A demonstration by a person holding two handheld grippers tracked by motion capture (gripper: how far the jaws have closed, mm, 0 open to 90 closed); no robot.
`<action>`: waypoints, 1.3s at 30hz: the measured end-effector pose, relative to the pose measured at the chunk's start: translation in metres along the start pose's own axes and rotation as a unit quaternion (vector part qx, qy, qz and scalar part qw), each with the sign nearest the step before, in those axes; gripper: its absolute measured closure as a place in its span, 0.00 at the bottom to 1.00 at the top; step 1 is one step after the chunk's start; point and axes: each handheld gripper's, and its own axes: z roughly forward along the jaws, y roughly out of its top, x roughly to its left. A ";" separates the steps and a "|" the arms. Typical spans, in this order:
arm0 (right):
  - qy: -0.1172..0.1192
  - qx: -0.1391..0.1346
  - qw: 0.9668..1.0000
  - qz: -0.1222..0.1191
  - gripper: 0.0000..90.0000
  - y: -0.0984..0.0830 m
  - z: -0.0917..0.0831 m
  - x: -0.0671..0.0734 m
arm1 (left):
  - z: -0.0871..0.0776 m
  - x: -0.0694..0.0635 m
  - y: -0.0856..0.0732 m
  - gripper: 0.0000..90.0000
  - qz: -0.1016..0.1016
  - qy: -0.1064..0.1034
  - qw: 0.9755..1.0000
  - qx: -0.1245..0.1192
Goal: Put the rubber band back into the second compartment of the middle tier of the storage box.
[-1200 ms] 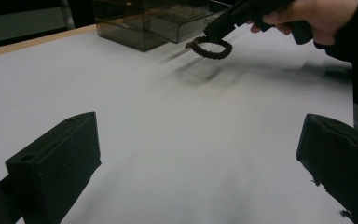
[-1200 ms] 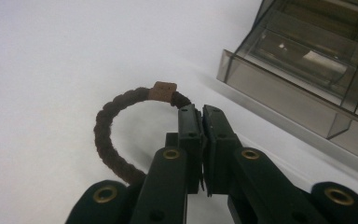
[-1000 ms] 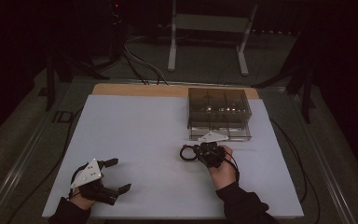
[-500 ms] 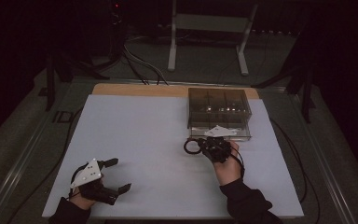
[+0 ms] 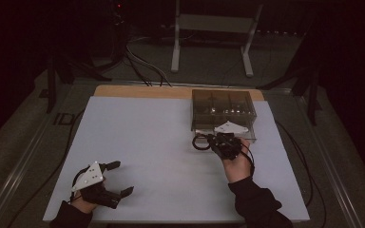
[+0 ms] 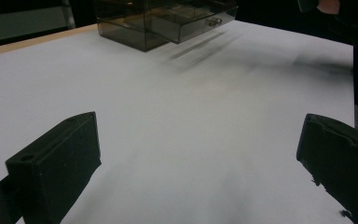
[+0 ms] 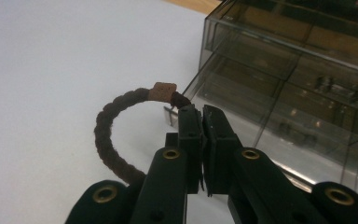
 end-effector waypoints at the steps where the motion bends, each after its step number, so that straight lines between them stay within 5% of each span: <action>1: 0.000 0.000 1.000 0.000 0.96 0.000 0.000 0.000 | 0.000 0.000 0.000 0.00 0.000 0.000 1.000 0.000; 39: -0.072 -0.006 0.997 0.041 0.96 0.006 -0.007 -0.062 | -0.001 0.000 0.000 0.00 0.002 0.002 1.000 0.000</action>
